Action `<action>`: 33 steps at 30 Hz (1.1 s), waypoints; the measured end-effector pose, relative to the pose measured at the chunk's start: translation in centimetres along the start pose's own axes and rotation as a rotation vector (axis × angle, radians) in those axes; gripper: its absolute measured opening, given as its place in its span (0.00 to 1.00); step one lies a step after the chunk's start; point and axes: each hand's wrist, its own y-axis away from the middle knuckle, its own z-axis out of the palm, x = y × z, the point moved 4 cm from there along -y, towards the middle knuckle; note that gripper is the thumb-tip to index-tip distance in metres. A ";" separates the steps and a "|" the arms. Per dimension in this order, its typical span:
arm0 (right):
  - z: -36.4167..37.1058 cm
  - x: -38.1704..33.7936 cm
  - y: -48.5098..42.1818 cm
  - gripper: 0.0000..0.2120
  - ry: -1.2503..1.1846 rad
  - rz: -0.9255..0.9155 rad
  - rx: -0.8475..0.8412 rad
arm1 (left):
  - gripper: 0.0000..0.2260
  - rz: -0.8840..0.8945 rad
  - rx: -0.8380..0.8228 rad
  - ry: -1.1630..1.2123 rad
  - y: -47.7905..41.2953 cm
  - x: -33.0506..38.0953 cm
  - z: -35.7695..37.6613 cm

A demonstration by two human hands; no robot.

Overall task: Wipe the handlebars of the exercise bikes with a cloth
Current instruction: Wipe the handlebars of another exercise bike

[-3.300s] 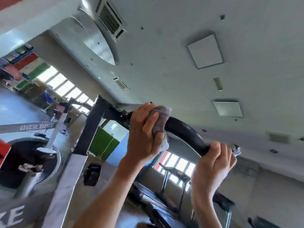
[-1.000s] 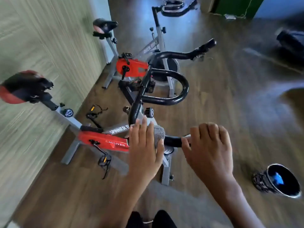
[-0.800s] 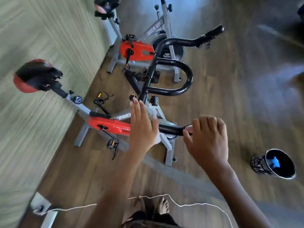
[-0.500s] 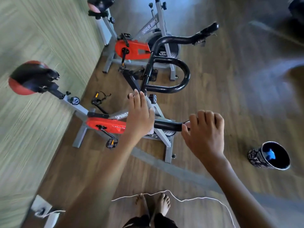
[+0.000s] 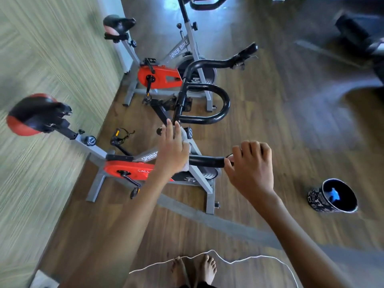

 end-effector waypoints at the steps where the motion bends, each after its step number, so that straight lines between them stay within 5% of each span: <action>1: 0.1 0.0 0.0 0.12 0.015 -0.001 -0.013 | 0.27 0.015 0.037 0.055 1.3 -0.1 0.4; 5: 0.2 0.0 0.1 0.14 0.037 -0.007 -0.049 | 0.27 0.026 0.064 0.130 2.0 -0.5 0.7; 13: 0.1 0.1 0.1 0.13 0.009 -0.010 -0.072 | 0.28 -0.041 -0.147 0.144 -2.5 -1.7 -0.4; 19: 0.2 -0.1 0.2 0.14 0.020 -0.010 -0.044 | 0.22 0.269 0.210 -0.235 4.7 1.4 2.5; 26: 0.2 0.4 0.4 0.13 -0.003 -0.094 0.025 | 0.14 0.486 0.247 -0.326 4.7 6.0 4.1; 33: 0.3 0.5 0.6 0.12 -0.024 -0.091 0.003 | 0.19 0.284 0.295 -0.335 5.4 3.1 3.1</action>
